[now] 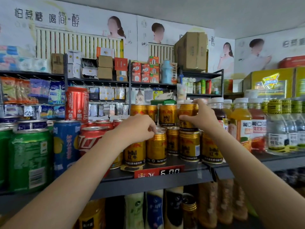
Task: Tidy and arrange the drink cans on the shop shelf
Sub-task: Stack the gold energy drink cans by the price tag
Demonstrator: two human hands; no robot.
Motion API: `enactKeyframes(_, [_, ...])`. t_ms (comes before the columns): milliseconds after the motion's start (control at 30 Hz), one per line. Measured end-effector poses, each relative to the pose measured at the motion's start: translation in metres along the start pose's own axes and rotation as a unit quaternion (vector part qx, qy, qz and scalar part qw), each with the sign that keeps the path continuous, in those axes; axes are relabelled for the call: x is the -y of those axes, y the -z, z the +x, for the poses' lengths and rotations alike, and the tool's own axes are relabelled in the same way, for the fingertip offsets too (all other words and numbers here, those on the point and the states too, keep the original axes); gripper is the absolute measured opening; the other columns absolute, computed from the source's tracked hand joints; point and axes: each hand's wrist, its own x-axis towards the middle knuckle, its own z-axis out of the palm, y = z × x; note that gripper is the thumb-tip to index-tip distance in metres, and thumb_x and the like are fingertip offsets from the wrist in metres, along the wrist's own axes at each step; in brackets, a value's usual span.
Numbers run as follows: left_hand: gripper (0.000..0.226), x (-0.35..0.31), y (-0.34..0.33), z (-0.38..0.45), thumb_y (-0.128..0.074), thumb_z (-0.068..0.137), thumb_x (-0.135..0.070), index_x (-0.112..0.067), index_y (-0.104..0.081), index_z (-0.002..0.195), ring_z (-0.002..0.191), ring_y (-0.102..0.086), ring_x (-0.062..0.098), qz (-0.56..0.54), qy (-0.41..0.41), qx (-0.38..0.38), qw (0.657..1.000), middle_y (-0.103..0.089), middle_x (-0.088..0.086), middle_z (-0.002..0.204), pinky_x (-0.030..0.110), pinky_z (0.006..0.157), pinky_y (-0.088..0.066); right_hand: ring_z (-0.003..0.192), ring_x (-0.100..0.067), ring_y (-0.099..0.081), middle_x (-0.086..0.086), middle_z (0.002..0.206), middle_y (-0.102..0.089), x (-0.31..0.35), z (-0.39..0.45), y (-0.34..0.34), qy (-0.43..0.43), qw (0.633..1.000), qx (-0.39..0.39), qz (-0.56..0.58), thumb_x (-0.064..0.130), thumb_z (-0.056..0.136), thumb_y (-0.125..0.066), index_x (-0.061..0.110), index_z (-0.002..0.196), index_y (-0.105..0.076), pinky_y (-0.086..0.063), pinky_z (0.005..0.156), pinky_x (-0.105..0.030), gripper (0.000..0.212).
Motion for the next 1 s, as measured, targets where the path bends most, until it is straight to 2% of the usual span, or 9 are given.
enactKeyframes(167, [0.023, 0.0, -0.002, 0.0, -0.051, 0.092, -0.021, -0.024, -0.066, 0.108, 0.09, -0.054, 0.006, -0.01, 0.006, 0.004, 1.0, -0.061, -0.006, 0.117, 0.026, 0.082, -0.048, 0.082, -0.016, -0.053, -0.001, 0.097, -0.056, -0.006, 0.002, -0.003, 0.019, 0.999, -0.036, 0.002, 0.037, 0.071, -0.077, 0.018, 0.119, -0.043, -0.045, 0.069, -0.031, 0.062])
enactKeyframes(267, [0.024, 0.007, 0.0, 0.003, -0.053, 0.091, -0.022, -0.022, -0.063, 0.113, 0.091, -0.053, 0.006, -0.035, 0.042, -0.028, 0.998, -0.062, -0.005, 0.115, 0.022, 0.082, -0.045, 0.08, -0.015, -0.053, 0.002, 0.095, -0.052, 0.005, 0.01, 0.006, 0.057, 0.996, -0.04, 0.051, 0.033, 0.071, -0.078, 0.018, 0.113, -0.041, -0.046, 0.064, -0.027, 0.058])
enactKeyframes(333, [0.029, 0.011, 0.001, 0.008, -0.054, 0.09, -0.021, -0.02, -0.059, 0.119, 0.094, -0.054, 0.008, -0.057, 0.072, -0.062, 0.994, -0.061, -0.004, 0.116, 0.024, 0.085, -0.045, 0.084, -0.014, -0.053, 0.003, 0.098, -0.05, 0.018, 0.019, 0.012, 0.067, 0.989, -0.012, 0.13, 0.03, 0.072, -0.077, 0.019, 0.109, -0.038, -0.049, 0.062, -0.023, 0.054])
enactKeyframes(467, [0.032, 0.013, 0.007, 0.019, -0.056, 0.089, -0.018, -0.018, -0.056, 0.121, 0.104, -0.055, 0.013, -0.086, 0.118, -0.09, 0.985, -0.059, -0.002, 0.119, 0.027, 0.088, -0.043, 0.089, -0.02, -0.062, -0.001, 0.099, -0.056, 0.036, 0.039, -0.002, 0.063, 0.974, 0.093, 0.199, 0.03, 0.07, -0.078, 0.019, 0.107, -0.038, -0.057, 0.075, -0.04, 0.056])
enactKeyframes(633, [0.033, 0.021, 0.015, 0.028, -0.057, 0.089, -0.016, -0.017, -0.056, 0.122, 0.109, -0.053, 0.016, -0.045, 0.142, -0.026, 0.988, -0.056, 0.001, 0.122, 0.025, 0.086, -0.043, 0.089, -0.018, -0.056, -0.003, 0.104, -0.053, 0.039, 0.061, -0.041, 0.1, 0.975, 0.147, 0.132, 0.026, 0.067, -0.081, 0.018, 0.103, -0.039, -0.047, 0.058, -0.023, 0.057])
enactKeyframes(700, [0.035, 0.024, 0.013, 0.032, -0.056, 0.09, -0.016, -0.017, -0.054, 0.124, 0.112, -0.052, 0.017, -0.018, 0.15, 0.001, 0.989, -0.054, 0.002, 0.126, 0.026, 0.089, -0.042, 0.095, -0.02, -0.052, -0.003, 0.106, -0.052, 0.041, 0.072, -0.053, 0.118, 0.974, 0.173, 0.082, 0.029, 0.065, -0.082, 0.019, 0.1, -0.039, -0.044, 0.066, -0.027, 0.056])
enactKeyframes(833, [0.043, 0.031, 0.007, 0.048, -0.052, 0.091, -0.014, -0.016, -0.046, 0.133, 0.115, -0.051, 0.021, 0.017, 0.167, 0.01, 0.986, -0.049, 0.005, 0.134, 0.028, 0.09, -0.044, 0.104, -0.027, -0.05, -0.001, 0.099, -0.052, 0.047, 0.093, -0.069, 0.13, 0.973, 0.191, -0.013, 0.036, 0.061, -0.082, 0.02, 0.098, -0.04, -0.041, 0.095, -0.048, 0.058])
enactKeyframes(900, [0.044, 0.033, 0.004, 0.054, -0.051, 0.091, -0.012, -0.015, -0.045, 0.135, 0.116, -0.051, 0.022, 0.024, 0.169, 0.009, 0.985, -0.048, 0.006, 0.135, 0.029, 0.09, -0.043, 0.108, -0.027, -0.047, -0.001, 0.098, -0.05, 0.046, 0.102, -0.073, 0.129, 0.97, 0.198, -0.048, 0.039, 0.061, -0.082, 0.02, 0.099, -0.041, -0.036, 0.1, -0.051, 0.059])
enactKeyframes(1000, [0.042, 0.034, -0.004, 0.06, -0.052, 0.091, -0.011, -0.015, -0.047, 0.133, 0.114, -0.051, 0.023, 0.032, 0.177, 0.009, 0.984, -0.048, 0.007, 0.134, 0.028, 0.087, -0.042, 0.118, -0.029, -0.041, -0.005, 0.114, -0.051, 0.038, 0.11, -0.078, 0.129, 0.965, 0.22, -0.064, 0.044, 0.058, -0.082, 0.02, 0.1, -0.043, -0.034, 0.102, -0.053, 0.062])
